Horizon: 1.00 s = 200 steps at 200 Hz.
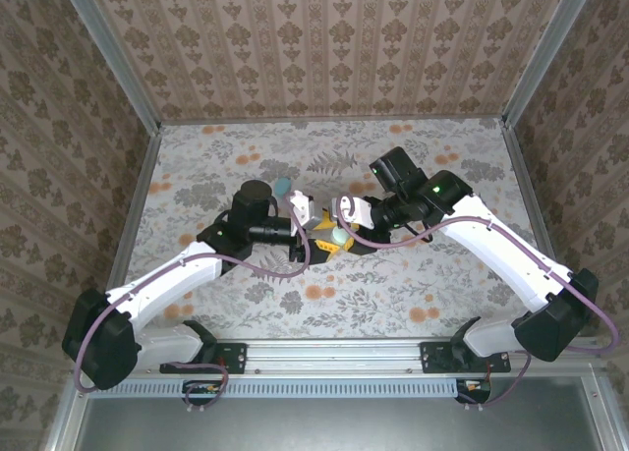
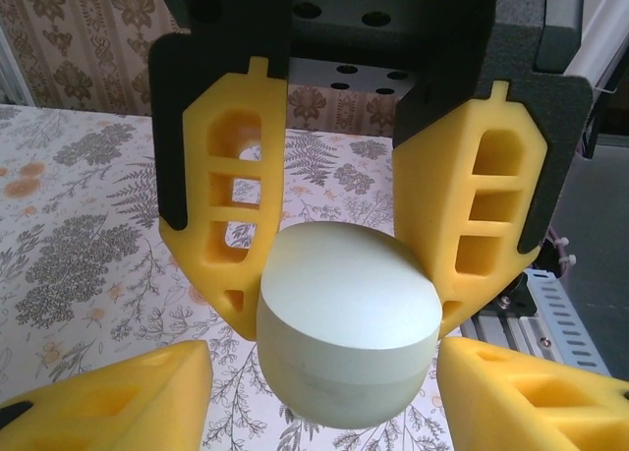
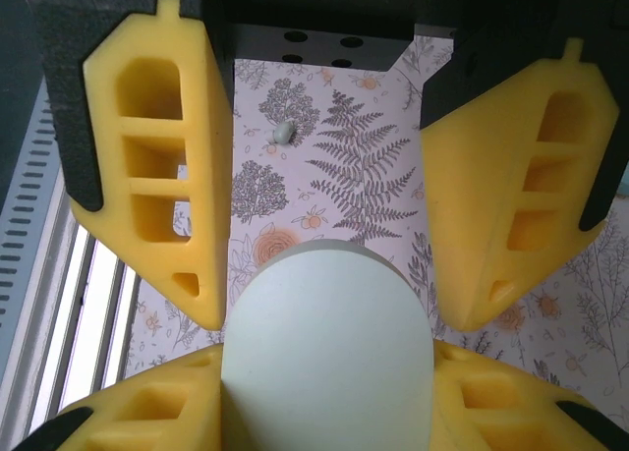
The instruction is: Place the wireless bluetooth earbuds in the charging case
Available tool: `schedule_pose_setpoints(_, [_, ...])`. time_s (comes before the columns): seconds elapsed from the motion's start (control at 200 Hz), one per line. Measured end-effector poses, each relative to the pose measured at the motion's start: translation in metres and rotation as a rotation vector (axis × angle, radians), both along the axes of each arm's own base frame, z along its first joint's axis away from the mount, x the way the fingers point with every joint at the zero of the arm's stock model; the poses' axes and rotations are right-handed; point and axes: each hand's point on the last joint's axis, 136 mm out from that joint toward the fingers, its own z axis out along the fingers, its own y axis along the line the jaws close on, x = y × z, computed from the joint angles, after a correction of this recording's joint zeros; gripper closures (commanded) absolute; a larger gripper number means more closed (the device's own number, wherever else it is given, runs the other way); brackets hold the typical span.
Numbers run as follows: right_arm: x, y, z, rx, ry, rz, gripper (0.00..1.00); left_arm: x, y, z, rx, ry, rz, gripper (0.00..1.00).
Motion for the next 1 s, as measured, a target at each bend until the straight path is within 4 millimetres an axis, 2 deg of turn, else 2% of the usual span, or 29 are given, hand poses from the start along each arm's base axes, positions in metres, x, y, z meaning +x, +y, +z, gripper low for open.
schedule_pose_setpoints(0.175, [0.000,0.000,0.000,0.001,0.007,-0.008,0.63,0.001,-0.001,-0.001,0.002,0.003,0.000,0.44])
schedule_pose_setpoints(0.455, [0.002,0.000,0.000,0.002,0.005,-0.020,0.62,0.000,-0.001,-0.002,0.003,0.012,-0.004,0.63])
schedule_pose_setpoints(0.675, [0.006,0.003,-0.005,0.001,0.025,-0.039,0.37,0.004,0.001,-0.004,0.010,0.026,0.013,0.73])
schedule_pose_setpoints(0.875, [0.013,0.007,-0.008,0.051,0.016,-0.093,0.30,0.019,0.013,0.002,-0.040,0.027,0.074,0.77])
schedule_pose_setpoints(1.0, [0.014,0.007,0.001,0.117,-0.009,-0.149,0.26,0.022,0.022,0.002,-0.064,0.044,0.108,0.78])
